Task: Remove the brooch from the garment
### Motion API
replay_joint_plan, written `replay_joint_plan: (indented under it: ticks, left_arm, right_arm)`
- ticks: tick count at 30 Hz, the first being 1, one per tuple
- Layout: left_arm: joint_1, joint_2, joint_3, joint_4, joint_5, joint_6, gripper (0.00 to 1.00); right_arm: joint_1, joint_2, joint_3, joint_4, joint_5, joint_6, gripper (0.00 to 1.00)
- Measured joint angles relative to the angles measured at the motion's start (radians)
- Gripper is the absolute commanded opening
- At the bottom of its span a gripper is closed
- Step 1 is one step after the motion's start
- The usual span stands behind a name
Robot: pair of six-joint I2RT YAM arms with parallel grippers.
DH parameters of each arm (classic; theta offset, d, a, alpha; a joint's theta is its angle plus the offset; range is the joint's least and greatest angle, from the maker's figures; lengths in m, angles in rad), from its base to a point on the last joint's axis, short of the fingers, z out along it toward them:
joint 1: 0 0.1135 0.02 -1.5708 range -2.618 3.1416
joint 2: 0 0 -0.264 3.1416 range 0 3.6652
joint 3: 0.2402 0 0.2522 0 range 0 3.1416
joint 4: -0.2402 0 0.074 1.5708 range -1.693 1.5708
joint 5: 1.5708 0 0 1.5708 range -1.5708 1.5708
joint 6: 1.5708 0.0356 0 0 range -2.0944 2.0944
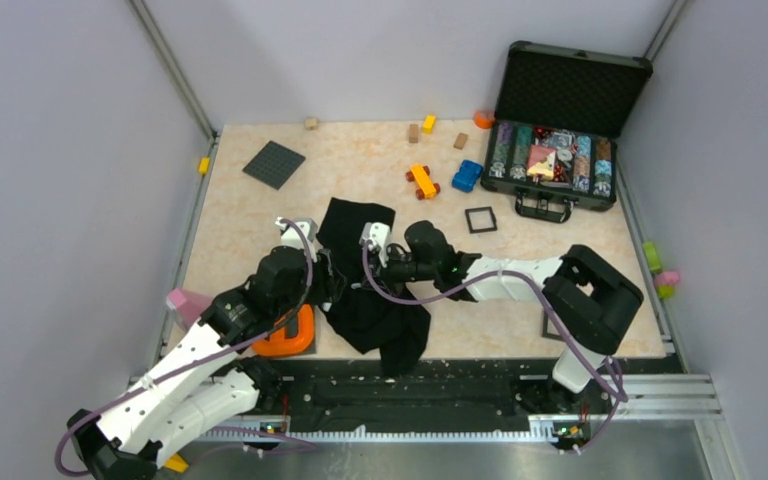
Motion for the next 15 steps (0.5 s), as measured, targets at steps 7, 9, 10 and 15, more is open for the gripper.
replay_joint_plan:
  ticks: [7,9,10,15]
  left_arm:
    - [0.000,0.000,0.000,0.000,0.000,0.001,0.56]
    - [0.000,0.000,0.000,0.000,0.001,0.001,0.56]
    - [0.000,0.000,0.000,0.000,0.002,0.001,0.56]
    - [0.000,0.000,-0.001,0.001,0.006,0.000,0.49]
  right_arm:
    - [0.002,0.024,0.035,-0.031,-0.069,-0.036,0.28]
    - [0.003,0.024,0.042,-0.048,-0.068,-0.047,0.29]
    - [0.003,0.024,0.044,-0.051,-0.060,-0.053,0.29]
    - [0.003,0.024,0.044,-0.061,-0.008,-0.067,0.28]
